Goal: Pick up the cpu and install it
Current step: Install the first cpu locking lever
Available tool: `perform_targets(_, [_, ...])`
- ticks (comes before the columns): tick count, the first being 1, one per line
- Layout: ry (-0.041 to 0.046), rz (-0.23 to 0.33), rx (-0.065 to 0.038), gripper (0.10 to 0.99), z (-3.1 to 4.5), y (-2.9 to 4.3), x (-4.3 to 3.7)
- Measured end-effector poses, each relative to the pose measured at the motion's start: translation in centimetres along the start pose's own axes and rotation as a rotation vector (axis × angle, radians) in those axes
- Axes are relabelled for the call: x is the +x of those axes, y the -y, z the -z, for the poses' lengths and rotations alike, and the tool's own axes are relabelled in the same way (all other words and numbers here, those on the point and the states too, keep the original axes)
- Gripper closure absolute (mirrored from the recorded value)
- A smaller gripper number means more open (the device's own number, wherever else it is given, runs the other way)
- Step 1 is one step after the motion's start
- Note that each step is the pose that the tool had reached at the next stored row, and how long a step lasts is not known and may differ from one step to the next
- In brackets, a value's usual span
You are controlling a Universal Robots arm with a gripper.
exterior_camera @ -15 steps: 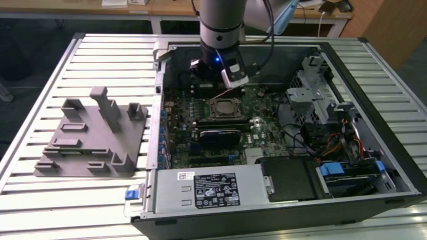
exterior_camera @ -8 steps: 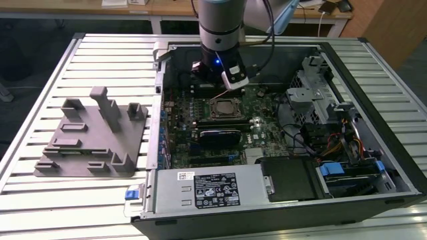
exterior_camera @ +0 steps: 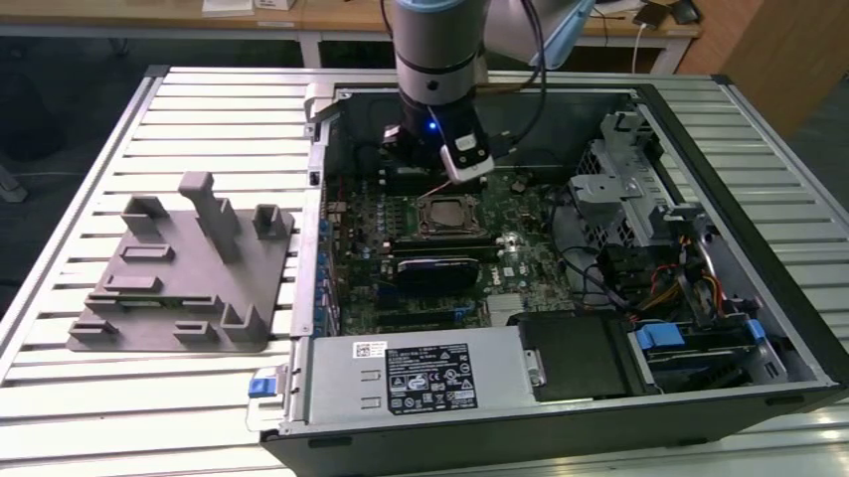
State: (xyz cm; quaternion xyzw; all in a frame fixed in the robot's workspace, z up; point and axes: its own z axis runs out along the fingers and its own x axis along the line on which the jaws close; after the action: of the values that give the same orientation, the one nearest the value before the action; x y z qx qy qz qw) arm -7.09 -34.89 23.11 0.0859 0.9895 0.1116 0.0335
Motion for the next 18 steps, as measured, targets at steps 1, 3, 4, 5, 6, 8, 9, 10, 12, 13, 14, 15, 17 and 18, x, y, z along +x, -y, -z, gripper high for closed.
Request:
perform_targets(1, [0.0032, -0.001, 0.000, 0.980, -0.10, 0.02, 0.01])
perform_targets(3, [0.0099, -0.003, -0.002, 0.980, -0.26, 0.06, 0.01])
perform_targets(4, [0.0135, -0.003, -0.002, 0.980, -0.33, 0.08, 0.01])
perform_targets(5, [0.0172, -0.003, -0.003, 0.980, -0.40, 0.09, 0.02])
perform_targets(6, [0.0211, -0.002, -0.003, 0.980, -0.47, 0.11, 0.02])
perform_targets(8, [0.0288, -0.001, -0.005, 0.980, -0.61, 0.14, 0.03])
perform_targets(9, [0.0306, -0.001, -0.005, 0.980, -0.67, 0.15, 0.03])
perform_targets(10, [0.0308, -0.001, -0.006, 0.980, -0.72, 0.16, 0.02])
perform_targets(12, [0.0307, -0.001, -0.006, 0.980, -0.82, 0.12, -0.01])
perform_targets(13, [0.0307, -0.001, -0.006, 0.980, -0.87, 0.08, -0.04])
perform_targets(14, [0.0308, -0.001, -0.006, 0.980, -0.92, 0.04, -0.09])
perform_targets(15, [0.0308, -0.001, -0.006, 0.980, -0.97, -0.02, -0.14])
perform_targets(17, [0.0308, -0.001, -0.006, 0.980, -1.04, -0.12, -0.30])
perform_targets(18, [0.0308, -0.001, -0.006, 0.980, -1.07, -0.15, -0.40])
